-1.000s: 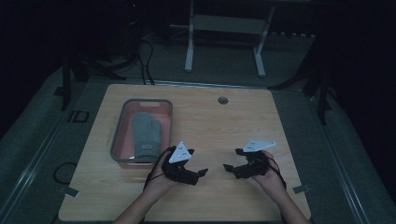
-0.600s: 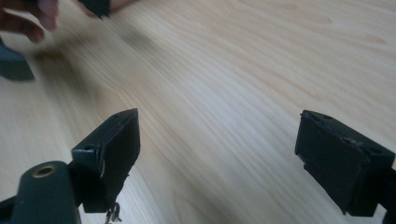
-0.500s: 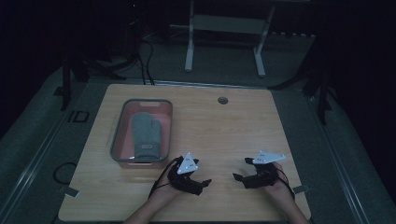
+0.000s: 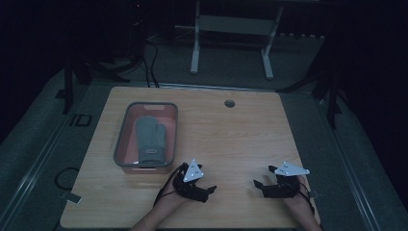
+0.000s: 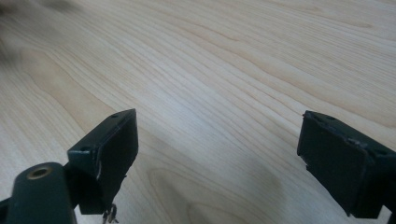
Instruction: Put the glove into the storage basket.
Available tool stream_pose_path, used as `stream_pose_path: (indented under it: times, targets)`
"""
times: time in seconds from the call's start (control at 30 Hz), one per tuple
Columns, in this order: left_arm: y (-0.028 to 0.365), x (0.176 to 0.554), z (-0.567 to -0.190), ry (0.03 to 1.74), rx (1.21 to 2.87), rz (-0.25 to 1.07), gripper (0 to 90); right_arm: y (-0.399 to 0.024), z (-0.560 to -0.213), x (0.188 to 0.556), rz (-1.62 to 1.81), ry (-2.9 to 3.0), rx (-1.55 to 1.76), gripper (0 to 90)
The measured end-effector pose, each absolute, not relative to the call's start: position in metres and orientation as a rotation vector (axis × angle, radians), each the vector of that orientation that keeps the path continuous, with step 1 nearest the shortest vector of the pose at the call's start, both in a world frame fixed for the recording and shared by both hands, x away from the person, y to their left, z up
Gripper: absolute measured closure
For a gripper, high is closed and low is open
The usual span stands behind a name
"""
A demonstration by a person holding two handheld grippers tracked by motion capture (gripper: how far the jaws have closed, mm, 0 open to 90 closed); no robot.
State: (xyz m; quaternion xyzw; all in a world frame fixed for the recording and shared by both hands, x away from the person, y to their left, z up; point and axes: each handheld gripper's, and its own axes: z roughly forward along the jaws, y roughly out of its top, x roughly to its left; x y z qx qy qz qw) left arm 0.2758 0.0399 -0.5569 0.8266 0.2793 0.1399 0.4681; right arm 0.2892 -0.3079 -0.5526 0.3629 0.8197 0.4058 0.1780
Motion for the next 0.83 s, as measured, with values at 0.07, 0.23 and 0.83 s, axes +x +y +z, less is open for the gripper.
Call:
stream_pose_path:
  times: [0.07, 0.23, 0.83]
  targets:
    - [0.04, 0.276, -0.557, 0.704, 2.022, 0.358, 6.8, -0.312, -0.552, 0.288, 1.158, 2.298, 1.037, 12.2]
    - [0.042, 0.276, -0.558, 0.733, 1.995, 0.397, 2.6, -0.317, -0.553, 0.288, 1.149, 2.275, 1.044, 12.2]
    - [0.043, 0.276, -0.56, 0.768, 1.973, 0.425, 2.6, -0.336, -0.556, 0.294, 1.156, 2.207, 1.121, 13.4]
